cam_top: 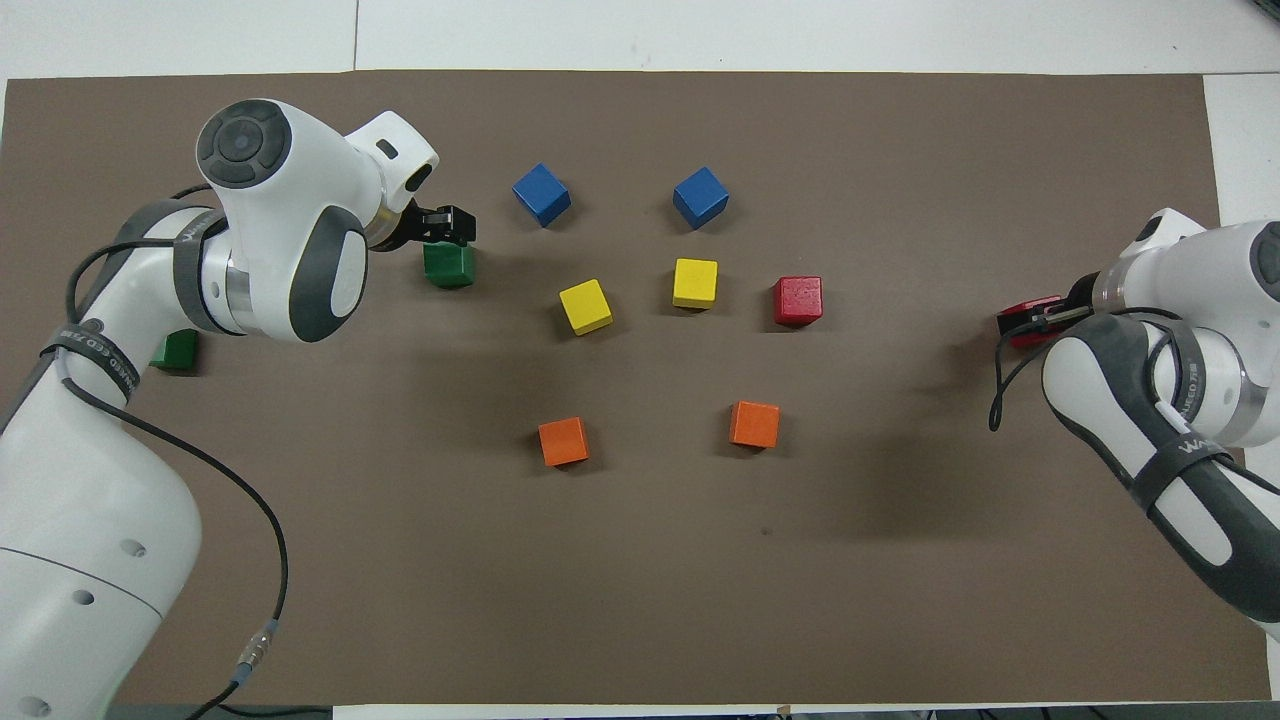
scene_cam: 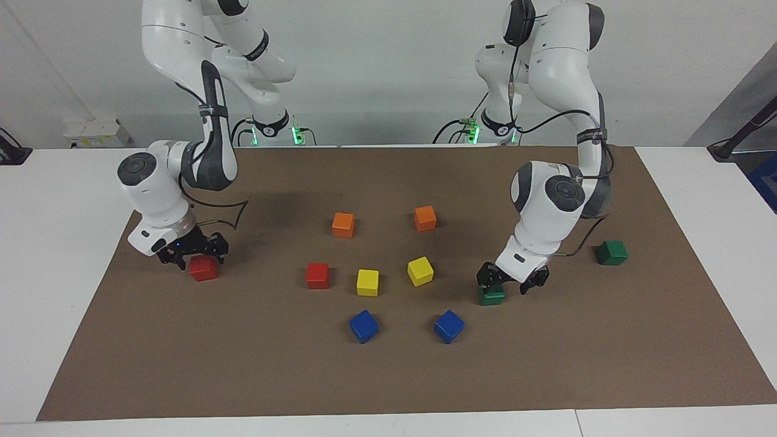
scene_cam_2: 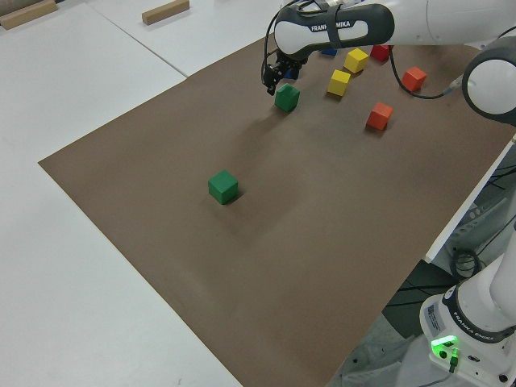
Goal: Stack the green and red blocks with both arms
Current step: 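Grasp the other green cube with the left gripper while the right gripper reaches red, then carry the green cube outward with the left gripper while the right gripper grasps red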
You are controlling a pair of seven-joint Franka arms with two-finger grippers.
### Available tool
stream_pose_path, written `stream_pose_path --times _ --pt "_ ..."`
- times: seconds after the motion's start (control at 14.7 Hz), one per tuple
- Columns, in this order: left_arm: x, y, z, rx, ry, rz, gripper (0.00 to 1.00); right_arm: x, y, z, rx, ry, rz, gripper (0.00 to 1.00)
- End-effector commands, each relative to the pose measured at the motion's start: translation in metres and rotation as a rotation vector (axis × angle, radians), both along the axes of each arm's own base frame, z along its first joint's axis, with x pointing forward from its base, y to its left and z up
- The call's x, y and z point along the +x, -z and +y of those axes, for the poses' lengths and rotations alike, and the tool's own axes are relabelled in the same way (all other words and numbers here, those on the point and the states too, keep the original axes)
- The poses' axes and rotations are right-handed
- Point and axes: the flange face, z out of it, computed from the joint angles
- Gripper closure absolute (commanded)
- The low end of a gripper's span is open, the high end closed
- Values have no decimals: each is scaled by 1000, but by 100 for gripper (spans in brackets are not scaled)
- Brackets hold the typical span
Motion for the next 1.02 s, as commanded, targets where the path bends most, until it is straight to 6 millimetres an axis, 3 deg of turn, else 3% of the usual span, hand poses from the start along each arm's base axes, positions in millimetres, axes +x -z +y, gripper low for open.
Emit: stream_pose_path --times 0.0,0.27,0.41,0.48,0.54,0.61,0.68,0.75,0.82,0.95 --pt "0 15 -8 2 0 -29 0 11 -41 13 20 40 20 0" --pt "-8 31 -8 50 38 -15 0 12 -116 20 9 -4 16 0" --pt "-10 34 -12 52 47 -13 3 15 -145 49 12 3 -11 0" --pt "-10 34 -13 49 46 -20 11 20 -156 72 17 69 -11 0" --pt "-11 37 -13 46 42 -24 26 24 -166 94 15 137 -9 0" --pt "-13 39 -14 43 36 -31 48 27 -176 125 19 157 -14 0" --pt "-13 38 -15 38 17 -35 83 29 -183 156 20 158 -21 0" --pt "-12 38 -14 38 16 -35 100 28 -182 186 8 172 -31 0" --pt "-12 36 -14 41 17 -30 100 25 -179 214 -2 218 -46 1" --pt "-8 27 -11 47 10 -7 100 26 -161 249 11 273 -54 1"
